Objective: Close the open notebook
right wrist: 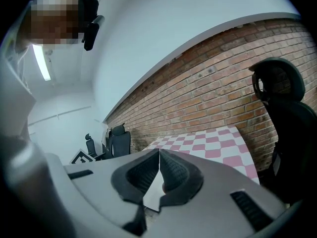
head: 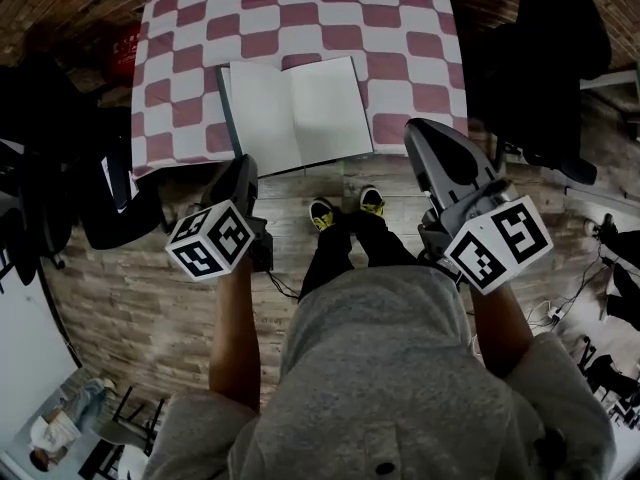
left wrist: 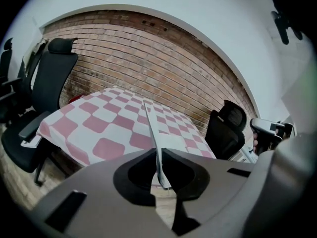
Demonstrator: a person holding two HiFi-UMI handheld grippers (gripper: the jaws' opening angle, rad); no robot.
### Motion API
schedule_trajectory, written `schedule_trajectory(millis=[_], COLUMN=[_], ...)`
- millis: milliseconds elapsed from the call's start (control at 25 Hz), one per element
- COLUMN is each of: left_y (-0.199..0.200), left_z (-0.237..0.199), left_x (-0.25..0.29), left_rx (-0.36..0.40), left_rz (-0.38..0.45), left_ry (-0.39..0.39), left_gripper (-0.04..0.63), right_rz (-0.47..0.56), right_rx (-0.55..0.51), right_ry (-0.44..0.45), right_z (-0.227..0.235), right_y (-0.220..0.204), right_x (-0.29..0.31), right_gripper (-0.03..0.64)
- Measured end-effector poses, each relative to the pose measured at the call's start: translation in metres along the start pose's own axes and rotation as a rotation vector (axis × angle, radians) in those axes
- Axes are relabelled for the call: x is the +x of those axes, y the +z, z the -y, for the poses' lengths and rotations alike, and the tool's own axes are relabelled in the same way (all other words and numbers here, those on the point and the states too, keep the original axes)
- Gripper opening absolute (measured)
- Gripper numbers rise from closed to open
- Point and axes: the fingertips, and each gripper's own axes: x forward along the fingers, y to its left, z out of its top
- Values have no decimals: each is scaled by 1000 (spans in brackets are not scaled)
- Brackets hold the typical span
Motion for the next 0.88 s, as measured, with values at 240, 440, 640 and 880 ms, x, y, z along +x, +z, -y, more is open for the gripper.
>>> schedule_trajectory(millis=[240, 440, 640, 880], left_y=[5, 4, -1, -12], left_z=[37, 67, 92, 117], left_x=[7, 16, 29, 47], left_rx=[92, 132, 182, 214], left_rz=[-2, -14, -37, -70], left_ry=[-33, -66, -87, -109], left_gripper=[37, 38, 38, 40], right_rz=[34, 54, 63, 68], right_rx=[14, 25, 34, 42], right_ry=[-18, -35, -48, -68], right_z=[16, 30, 42, 61], right_y=[4, 8, 10, 12], right_x=[-20, -37, -51, -64], right_gripper=[25, 25, 25, 25])
